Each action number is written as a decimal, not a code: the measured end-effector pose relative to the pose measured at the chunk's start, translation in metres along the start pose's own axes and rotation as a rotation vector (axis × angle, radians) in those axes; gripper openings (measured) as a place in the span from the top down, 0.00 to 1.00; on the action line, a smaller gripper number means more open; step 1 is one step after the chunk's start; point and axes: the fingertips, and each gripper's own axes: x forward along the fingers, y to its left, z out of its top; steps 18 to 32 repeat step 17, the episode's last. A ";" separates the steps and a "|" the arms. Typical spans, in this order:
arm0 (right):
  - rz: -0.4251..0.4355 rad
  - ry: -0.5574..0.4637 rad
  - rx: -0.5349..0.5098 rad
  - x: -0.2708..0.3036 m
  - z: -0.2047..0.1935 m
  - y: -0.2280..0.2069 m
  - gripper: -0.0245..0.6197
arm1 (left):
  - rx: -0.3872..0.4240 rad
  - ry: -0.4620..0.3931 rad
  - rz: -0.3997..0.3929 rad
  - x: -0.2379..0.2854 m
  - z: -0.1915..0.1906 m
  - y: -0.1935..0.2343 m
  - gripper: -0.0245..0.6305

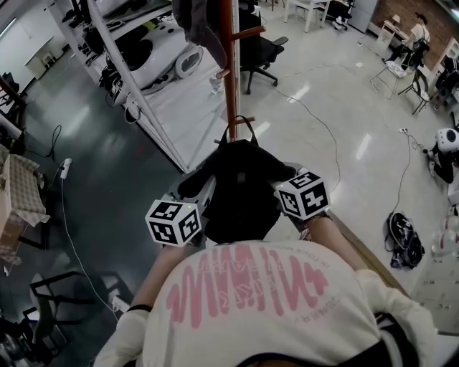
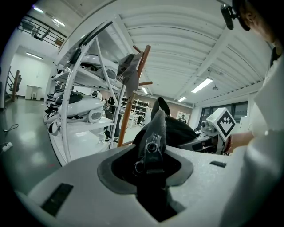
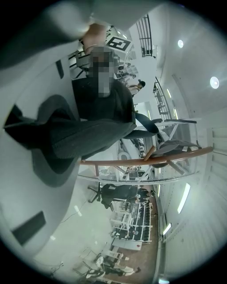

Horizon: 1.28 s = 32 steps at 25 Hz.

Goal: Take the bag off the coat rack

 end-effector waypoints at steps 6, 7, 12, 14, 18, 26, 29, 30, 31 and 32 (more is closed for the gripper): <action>0.002 0.015 0.004 0.003 -0.007 0.001 0.82 | -0.009 0.016 -0.004 0.001 -0.007 0.002 0.78; 0.001 0.016 0.006 0.004 -0.007 0.001 0.82 | -0.008 0.019 -0.005 0.001 -0.007 0.002 0.78; 0.001 0.026 0.017 0.005 -0.009 0.000 0.82 | -0.007 0.031 -0.013 0.004 -0.008 0.003 0.78; -0.001 0.032 0.019 0.006 -0.011 -0.001 0.82 | -0.010 0.037 -0.015 0.005 -0.009 0.004 0.78; -0.002 0.040 0.022 0.009 -0.012 0.000 0.82 | -0.013 0.043 -0.018 0.006 -0.011 0.007 0.78; -0.002 0.040 0.022 0.009 -0.012 0.000 0.82 | -0.013 0.043 -0.018 0.006 -0.011 0.007 0.78; -0.002 0.040 0.022 0.009 -0.012 0.000 0.82 | -0.013 0.043 -0.018 0.006 -0.011 0.007 0.78; -0.002 0.040 0.022 0.009 -0.012 0.000 0.82 | -0.013 0.043 -0.018 0.006 -0.011 0.007 0.78; -0.002 0.040 0.022 0.009 -0.012 0.000 0.82 | -0.013 0.043 -0.018 0.006 -0.011 0.007 0.78; -0.002 0.040 0.022 0.009 -0.012 0.000 0.82 | -0.013 0.043 -0.018 0.006 -0.011 0.007 0.78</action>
